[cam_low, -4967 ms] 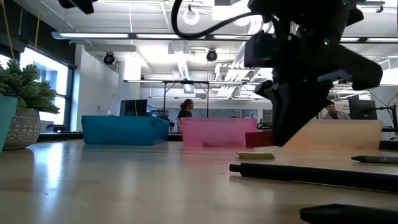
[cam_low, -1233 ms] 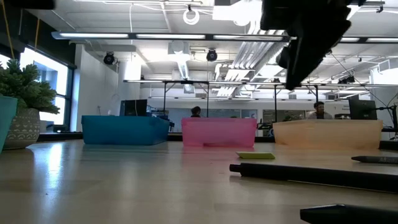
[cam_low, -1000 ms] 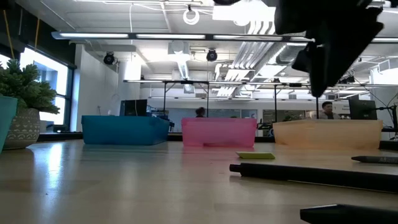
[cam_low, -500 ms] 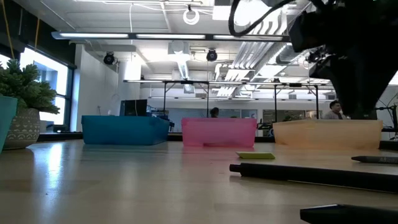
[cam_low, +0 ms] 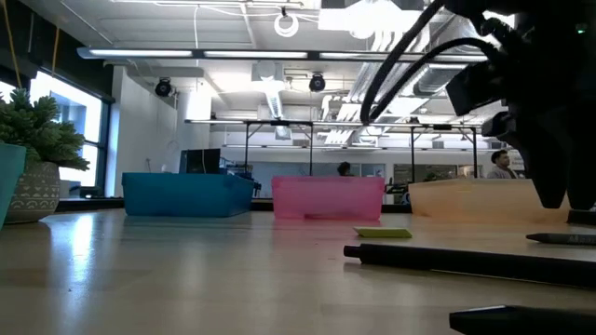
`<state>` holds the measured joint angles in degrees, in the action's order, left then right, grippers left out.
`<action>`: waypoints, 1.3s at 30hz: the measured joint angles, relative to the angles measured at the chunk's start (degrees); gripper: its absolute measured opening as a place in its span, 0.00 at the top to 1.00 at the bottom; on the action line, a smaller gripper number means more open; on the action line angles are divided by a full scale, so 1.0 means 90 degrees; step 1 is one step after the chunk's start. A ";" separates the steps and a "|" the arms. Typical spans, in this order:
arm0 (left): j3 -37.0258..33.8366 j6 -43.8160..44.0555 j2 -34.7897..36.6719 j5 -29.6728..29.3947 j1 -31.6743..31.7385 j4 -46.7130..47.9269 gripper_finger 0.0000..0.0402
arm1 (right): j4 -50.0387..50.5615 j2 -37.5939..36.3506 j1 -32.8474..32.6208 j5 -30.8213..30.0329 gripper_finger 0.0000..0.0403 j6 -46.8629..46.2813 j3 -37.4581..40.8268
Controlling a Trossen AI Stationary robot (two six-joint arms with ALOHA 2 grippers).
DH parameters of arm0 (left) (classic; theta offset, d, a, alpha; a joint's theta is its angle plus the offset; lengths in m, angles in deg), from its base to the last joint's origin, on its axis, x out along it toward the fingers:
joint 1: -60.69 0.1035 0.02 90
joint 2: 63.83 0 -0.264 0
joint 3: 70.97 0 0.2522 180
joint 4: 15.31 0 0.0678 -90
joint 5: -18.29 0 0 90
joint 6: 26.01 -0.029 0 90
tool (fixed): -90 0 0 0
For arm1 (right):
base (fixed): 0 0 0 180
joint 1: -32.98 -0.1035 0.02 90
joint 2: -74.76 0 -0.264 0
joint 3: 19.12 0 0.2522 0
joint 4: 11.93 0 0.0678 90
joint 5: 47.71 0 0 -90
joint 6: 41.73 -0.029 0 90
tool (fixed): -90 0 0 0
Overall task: Sort crayons/erasers/pens/pencils in bins
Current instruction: Put the red eraser into the green bin
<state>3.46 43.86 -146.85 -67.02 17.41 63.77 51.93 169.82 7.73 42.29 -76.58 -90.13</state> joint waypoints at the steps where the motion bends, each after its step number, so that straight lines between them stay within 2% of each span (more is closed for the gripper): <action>1: 0.0000 0.0000 0.0000 0.0002 0.0000 0.0000 0.82 | 0.0004 0.0023 0.0001 -0.0002 0.62 -0.0032 0.0000; 16: 0.0000 0.0474 0.0000 -0.0020 -0.0188 -0.0316 0.47 | -0.0021 0.0448 0.0002 0.0010 0.62 -0.0298 0.0000; 20: 0.0000 0.0523 0.0000 -0.0020 -0.0357 -0.0309 0.40 | -0.0028 0.0448 0.0002 -0.0004 0.62 -0.0281 0.0000; 27: 0.0000 0.0222 0.0000 -0.0138 -0.0637 -0.0600 0.41 | -0.0047 0.0246 0.0009 -0.0026 0.62 -0.0309 -0.0026; 33: 0.0000 -0.0418 -0.0002 -0.1019 -0.0792 -0.1110 0.44 | -0.0250 -0.0063 0.0056 -0.0508 0.62 -0.0296 -0.0552; 39: 0.0000 -0.0507 -0.0002 -0.1486 -0.0789 -0.1110 0.47 | -0.1476 -0.0074 0.0090 -0.1174 0.62 0.0232 -0.1173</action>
<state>3.46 39.29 -146.87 -80.40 10.30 53.78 38.65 169.15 8.53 31.73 -74.49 -100.69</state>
